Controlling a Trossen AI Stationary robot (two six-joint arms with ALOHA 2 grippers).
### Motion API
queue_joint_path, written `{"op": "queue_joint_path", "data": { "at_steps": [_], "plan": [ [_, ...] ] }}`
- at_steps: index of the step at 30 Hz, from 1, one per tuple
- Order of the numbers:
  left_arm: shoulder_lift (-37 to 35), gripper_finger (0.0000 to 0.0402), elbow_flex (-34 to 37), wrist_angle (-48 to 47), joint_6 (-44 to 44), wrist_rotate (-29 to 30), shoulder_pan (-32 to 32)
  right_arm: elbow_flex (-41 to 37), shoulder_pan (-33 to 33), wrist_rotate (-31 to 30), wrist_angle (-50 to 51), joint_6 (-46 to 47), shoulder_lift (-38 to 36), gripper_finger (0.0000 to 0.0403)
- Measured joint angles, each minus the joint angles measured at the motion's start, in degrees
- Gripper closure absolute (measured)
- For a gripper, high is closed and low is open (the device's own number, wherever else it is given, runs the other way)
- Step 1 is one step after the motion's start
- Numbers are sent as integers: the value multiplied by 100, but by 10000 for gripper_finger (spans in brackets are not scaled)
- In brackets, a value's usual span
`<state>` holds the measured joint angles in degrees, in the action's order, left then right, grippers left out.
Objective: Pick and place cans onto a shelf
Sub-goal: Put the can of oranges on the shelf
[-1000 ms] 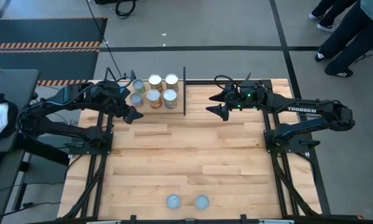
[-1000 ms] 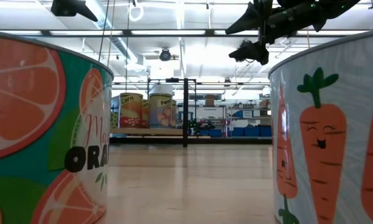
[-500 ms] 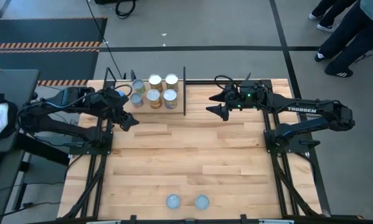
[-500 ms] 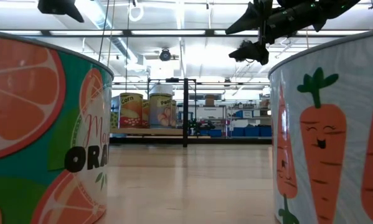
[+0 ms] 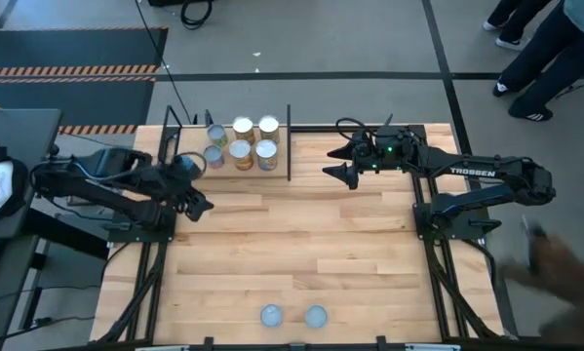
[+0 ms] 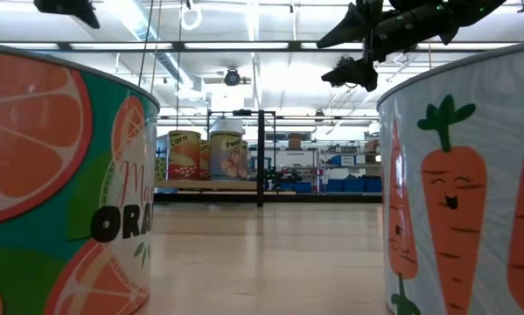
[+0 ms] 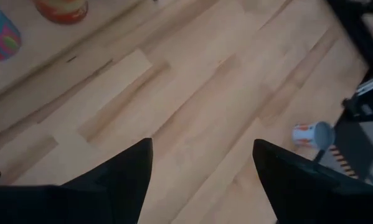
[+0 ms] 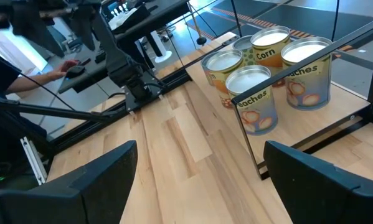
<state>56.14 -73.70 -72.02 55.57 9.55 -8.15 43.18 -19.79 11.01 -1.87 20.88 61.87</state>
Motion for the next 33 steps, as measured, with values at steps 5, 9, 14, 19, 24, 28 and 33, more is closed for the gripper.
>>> {"op": "queue_joint_path", "data": {
  "at_steps": [5, 9, 14, 19, 24, 28, 33],
  "plan": [
    [7, 120, 359, 74, 382, 88, -520, 0, 0, 0, 2, 0, 0, 46],
    [9, 120, 580, 173, 671, 214, -909, 0, 0, 1, 2, 0, 0, 46],
    [9, 120, 715, 268, 1046, 390, -1373, 0, 0, 1, 2, 0, 0, 46],
    [5, 120, 864, 327, 1490, 484, -1860, 0, 0, 2, 0, 0, 0, 46],
    [7, 120, 1040, 341, 1908, 608, -2304, 0, -1, 0, 0, 0, 0, 46],
    [9, 120, 1175, 383, 2213, 658, -2595, 0, 0, 2, -4, 0, 0, 46],
    [7, 120, 1332, 417, 2629, 685, -2974, 0, -2, 0, -4, 0, 0, 46]
  ]
}}
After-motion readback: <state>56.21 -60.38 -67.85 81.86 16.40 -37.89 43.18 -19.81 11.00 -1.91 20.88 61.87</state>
